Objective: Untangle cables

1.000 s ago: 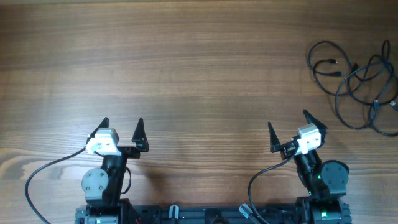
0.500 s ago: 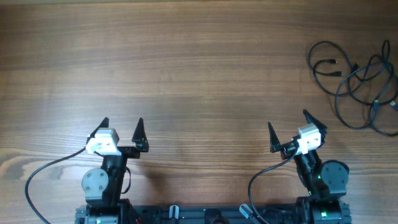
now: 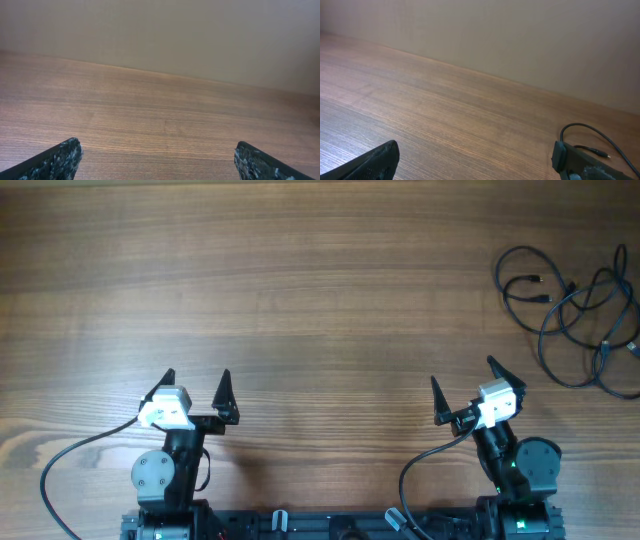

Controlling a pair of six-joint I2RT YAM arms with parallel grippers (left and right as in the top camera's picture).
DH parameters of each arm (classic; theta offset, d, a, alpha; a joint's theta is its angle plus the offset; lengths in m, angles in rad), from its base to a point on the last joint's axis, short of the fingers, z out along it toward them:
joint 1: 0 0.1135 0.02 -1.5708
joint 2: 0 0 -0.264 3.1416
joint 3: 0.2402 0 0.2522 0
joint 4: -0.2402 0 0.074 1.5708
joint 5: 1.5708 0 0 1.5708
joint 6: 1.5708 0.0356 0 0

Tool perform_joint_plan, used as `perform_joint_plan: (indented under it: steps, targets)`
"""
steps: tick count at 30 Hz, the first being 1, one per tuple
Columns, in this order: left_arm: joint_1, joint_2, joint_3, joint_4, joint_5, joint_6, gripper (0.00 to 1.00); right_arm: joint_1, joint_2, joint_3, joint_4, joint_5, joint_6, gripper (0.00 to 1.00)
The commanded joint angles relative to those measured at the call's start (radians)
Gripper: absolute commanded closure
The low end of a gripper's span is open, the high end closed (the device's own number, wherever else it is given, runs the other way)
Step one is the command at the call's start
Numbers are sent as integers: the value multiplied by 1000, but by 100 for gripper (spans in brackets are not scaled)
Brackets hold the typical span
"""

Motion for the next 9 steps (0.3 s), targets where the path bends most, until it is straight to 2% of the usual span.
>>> perform_joint_plan:
  steps: [1, 9]
  targets:
    - [-5, -8, -6, -4, -10, 20, 0, 6, -3, 0, 4, 10, 14, 0]
    - [-5, -8, -6, -4, -10, 20, 0, 6, -3, 0, 4, 10, 14, 0]
